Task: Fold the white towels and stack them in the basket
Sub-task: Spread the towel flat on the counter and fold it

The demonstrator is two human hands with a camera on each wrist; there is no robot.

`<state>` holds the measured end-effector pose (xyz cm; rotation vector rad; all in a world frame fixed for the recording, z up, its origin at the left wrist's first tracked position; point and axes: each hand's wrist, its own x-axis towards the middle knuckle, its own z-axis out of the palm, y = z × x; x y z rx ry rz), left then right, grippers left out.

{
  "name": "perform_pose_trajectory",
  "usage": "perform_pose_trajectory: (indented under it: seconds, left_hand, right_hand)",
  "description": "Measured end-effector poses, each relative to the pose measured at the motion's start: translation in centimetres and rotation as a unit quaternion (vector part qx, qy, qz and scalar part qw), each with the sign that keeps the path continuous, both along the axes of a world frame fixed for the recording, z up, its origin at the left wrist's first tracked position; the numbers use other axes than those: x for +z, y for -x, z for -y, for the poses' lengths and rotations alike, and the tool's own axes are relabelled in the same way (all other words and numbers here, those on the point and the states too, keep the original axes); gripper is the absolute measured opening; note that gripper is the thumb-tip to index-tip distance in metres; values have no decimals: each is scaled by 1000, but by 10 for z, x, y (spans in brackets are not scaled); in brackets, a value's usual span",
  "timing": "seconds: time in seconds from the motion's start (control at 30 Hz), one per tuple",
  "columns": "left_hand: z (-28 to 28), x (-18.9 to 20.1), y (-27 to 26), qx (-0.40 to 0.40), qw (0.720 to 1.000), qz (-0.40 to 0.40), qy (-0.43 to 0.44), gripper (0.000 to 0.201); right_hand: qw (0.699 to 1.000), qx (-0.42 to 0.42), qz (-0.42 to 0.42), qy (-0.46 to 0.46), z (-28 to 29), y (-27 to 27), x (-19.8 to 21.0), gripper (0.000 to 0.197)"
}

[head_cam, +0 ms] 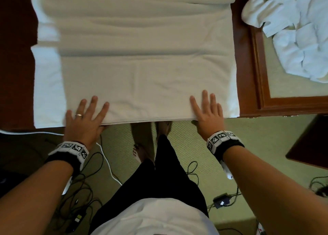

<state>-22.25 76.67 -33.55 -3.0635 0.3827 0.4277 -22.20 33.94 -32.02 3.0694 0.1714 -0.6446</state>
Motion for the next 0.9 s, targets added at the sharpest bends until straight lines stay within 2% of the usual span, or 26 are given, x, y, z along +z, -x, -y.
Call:
perform_pose_trajectory:
  seconds: [0.1,0.17,0.27,0.33,0.4,0.43,0.5,0.57,0.73,0.9]
  left_hand:
    - [-3,1,13,-27,998,36,33,75]
    - [-12,8,15,-36,998,22,38,74]
    - [-26,35,4,60,996,-55,-20,73]
    - [-32,53,-9,115,989,-93,-26,51]
    - [-31,75,-22,150,980,-126,-14,23]
    - [-30,83,-27,162,973,-163,-17,20]
    - [-31,92,-31,173,955,-241,-22,30]
    - [-39,97,-32,175,947,-268,-20,32]
    - [-58,111,-53,220,961,-160,41,25]
    - [-54,135,-93,269,956,-93,77,21]
  right_hand:
    - [998,42,52,-9,13,8,6,88]
    - [994,64,85,-28,27,5,15,67]
    - [996,39,75,5,32,-19,45,37]
    - [998,13,0,67,23,-37,67,22]
    - [988,-29,-92,123,14,-49,81,22]
    - [981,-50,-131,134,12,-51,85,25]
    - [973,-71,-169,137,12,-50,89,30]
    - [971,-87,-176,135,16,-48,94,31]
    - [979,-113,-126,117,25,-64,116,31]
    - [991,-94,-50,82,25,-109,146,22]
